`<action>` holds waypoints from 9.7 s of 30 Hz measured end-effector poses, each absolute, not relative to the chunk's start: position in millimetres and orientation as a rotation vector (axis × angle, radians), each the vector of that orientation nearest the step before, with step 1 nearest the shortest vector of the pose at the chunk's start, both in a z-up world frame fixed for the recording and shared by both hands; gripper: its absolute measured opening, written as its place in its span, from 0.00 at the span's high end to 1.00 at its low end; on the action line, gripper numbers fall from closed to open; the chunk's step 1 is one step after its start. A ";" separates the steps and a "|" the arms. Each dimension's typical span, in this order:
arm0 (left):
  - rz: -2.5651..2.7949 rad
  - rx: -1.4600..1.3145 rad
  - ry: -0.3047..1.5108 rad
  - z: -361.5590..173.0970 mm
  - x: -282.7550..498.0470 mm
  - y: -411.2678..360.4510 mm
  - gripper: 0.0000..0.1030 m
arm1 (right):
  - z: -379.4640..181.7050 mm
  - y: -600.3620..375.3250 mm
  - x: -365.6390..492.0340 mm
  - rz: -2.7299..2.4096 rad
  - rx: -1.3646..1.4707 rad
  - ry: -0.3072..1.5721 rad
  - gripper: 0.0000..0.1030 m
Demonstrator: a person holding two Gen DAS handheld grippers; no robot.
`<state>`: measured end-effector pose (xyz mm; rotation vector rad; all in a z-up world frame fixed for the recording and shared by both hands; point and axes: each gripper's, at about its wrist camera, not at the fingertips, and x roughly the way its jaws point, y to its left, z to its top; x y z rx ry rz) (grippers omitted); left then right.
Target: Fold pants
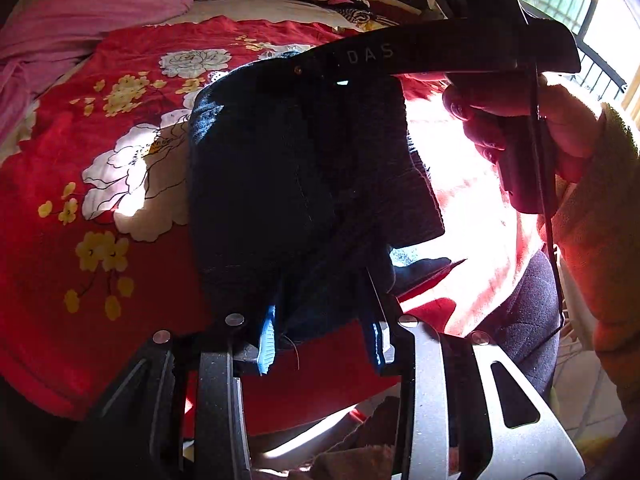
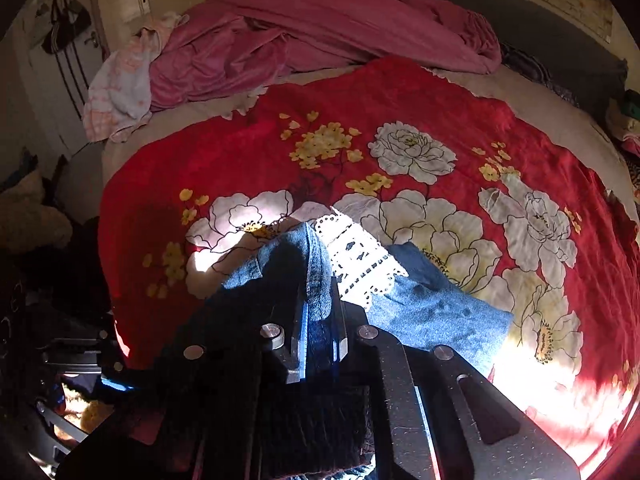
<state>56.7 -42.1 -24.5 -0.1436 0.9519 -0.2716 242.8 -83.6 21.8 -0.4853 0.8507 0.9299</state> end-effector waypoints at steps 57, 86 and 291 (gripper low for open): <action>-0.209 -0.171 0.968 -18.5 52.4 -21.9 0.67 | -11.4 -203.0 122.2 0.897 -0.248 0.885 0.95; -0.196 -0.162 0.924 5.1 40.4 -23.1 0.61 | 7.0 -222.3 96.0 0.771 -0.106 0.829 0.59; 0.021 -0.195 0.812 -14.1 65.7 4.2 0.09 | -12.9 -227.5 131.5 0.364 -0.047 0.700 0.05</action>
